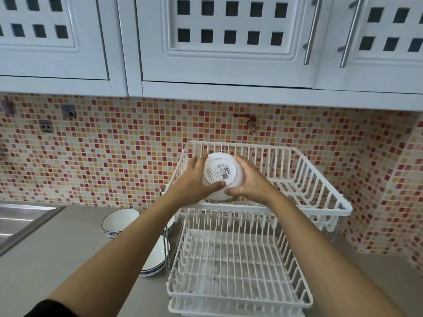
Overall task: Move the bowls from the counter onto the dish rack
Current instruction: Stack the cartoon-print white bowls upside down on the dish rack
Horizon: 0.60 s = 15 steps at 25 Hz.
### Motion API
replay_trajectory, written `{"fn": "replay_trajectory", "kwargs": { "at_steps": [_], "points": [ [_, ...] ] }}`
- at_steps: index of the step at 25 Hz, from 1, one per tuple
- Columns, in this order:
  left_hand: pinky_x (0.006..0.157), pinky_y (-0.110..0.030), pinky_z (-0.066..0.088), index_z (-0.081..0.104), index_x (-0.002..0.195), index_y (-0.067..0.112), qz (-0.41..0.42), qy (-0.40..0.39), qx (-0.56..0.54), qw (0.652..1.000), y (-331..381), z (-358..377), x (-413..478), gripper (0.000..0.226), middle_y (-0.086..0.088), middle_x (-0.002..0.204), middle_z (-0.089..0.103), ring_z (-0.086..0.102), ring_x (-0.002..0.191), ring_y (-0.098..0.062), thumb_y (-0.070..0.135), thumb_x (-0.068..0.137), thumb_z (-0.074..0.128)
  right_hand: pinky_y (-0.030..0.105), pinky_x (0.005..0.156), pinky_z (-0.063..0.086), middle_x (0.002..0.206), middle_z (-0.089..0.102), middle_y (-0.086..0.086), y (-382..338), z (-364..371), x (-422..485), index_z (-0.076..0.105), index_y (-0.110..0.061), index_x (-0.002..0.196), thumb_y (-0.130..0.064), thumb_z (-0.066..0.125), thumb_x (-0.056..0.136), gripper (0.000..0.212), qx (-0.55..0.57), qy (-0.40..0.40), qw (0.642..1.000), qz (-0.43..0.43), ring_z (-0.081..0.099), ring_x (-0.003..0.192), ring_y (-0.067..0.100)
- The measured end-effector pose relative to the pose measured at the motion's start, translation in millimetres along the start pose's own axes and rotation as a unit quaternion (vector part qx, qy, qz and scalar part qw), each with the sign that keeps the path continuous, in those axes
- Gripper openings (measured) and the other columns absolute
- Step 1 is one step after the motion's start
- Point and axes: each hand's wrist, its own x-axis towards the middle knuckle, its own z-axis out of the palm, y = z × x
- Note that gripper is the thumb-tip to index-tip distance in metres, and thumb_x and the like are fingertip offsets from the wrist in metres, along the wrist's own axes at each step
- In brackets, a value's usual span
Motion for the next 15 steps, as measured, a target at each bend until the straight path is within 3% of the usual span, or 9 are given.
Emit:
{"fn": "replay_trajectory", "kwargs": {
  "at_steps": [2,5,11,15],
  "points": [
    [0.117,-0.041,0.015,0.008,0.151,0.015,0.004,0.042,-0.040,0.998,0,-4,0,0.079,-0.008,0.160,0.005,0.006,0.148,-0.022,0.051,0.090,0.046,0.031,0.108,0.030,0.156,0.017,-0.003,-4,-1,1,0.019,-0.019,0.149,-0.021,0.075,0.077,0.091,-0.005,0.026,1.000,-0.006,0.024,0.139,0.016],
    [0.117,-0.036,0.015,0.013,0.150,0.014,0.002,0.112,-0.073,0.991,-1,-27,-2,0.060,-0.006,0.160,0.011,0.011,0.147,-0.020,0.041,0.099,0.030,0.035,0.114,0.019,0.158,0.015,-0.002,-25,4,7,0.020,-0.020,0.149,-0.033,0.064,0.086,0.078,-0.048,0.089,0.994,-0.041,0.018,0.144,0.017],
    [0.115,-0.036,0.021,0.020,0.148,0.015,-0.015,0.189,-0.060,0.980,-46,-98,-19,0.052,-0.006,0.156,0.025,0.023,0.144,-0.022,0.035,0.100,0.027,0.026,0.111,0.016,0.157,0.020,0.001,-103,54,33,0.024,-0.018,0.148,-0.031,0.048,0.096,0.059,-0.041,0.145,0.981,-0.126,0.019,0.143,0.015],
    [0.116,-0.039,0.022,0.022,0.148,0.014,-0.068,0.199,-0.042,0.977,-105,-138,-42,0.052,-0.008,0.156,0.026,0.024,0.143,-0.024,0.029,0.099,0.027,0.034,0.115,0.016,0.157,0.018,0.003,-146,122,57,0.020,-0.015,0.149,-0.033,0.043,0.097,0.060,-0.042,0.126,0.983,-0.130,0.016,0.144,0.018]
  ]
}}
